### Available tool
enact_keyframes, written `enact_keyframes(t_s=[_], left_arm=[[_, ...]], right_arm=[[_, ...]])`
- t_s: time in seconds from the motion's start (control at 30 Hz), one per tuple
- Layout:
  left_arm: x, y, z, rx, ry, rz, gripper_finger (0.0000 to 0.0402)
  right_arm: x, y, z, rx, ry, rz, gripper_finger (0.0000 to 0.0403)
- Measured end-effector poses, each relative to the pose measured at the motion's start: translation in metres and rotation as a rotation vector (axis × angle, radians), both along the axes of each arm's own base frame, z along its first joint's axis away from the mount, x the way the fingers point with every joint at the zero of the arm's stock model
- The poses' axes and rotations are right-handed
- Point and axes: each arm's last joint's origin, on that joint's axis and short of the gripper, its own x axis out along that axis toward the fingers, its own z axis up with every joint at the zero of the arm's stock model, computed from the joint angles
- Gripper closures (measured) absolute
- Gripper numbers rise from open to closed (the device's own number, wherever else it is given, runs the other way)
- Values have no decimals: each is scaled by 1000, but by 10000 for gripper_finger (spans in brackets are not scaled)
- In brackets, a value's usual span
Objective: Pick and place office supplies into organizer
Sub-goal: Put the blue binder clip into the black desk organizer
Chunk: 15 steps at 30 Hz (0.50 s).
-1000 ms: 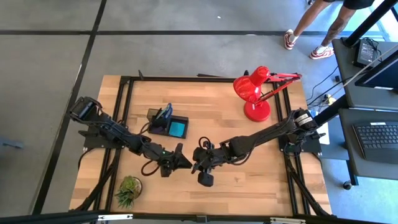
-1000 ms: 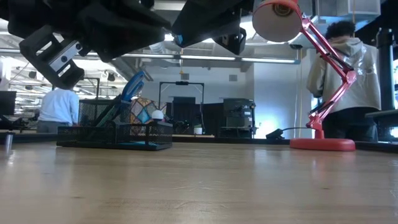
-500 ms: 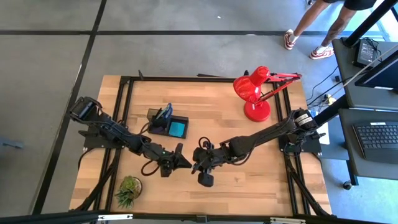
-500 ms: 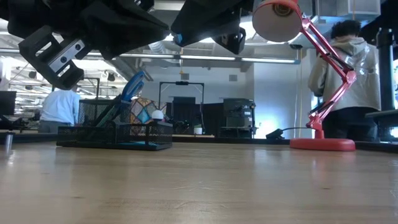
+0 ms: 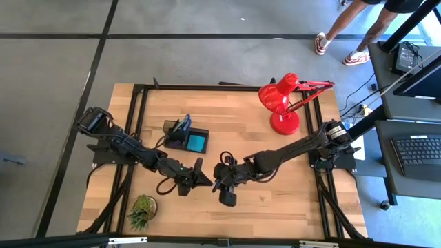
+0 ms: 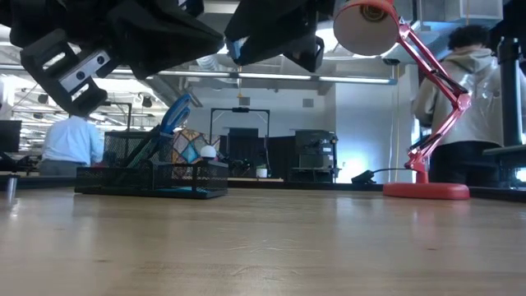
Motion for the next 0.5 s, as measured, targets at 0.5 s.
enact_keyframes(t_s=[0.5], left_arm=[[-4,19,2,-310,78,453,399]], right_arm=[[-29,-11,-20,-112,368,-13,122]])
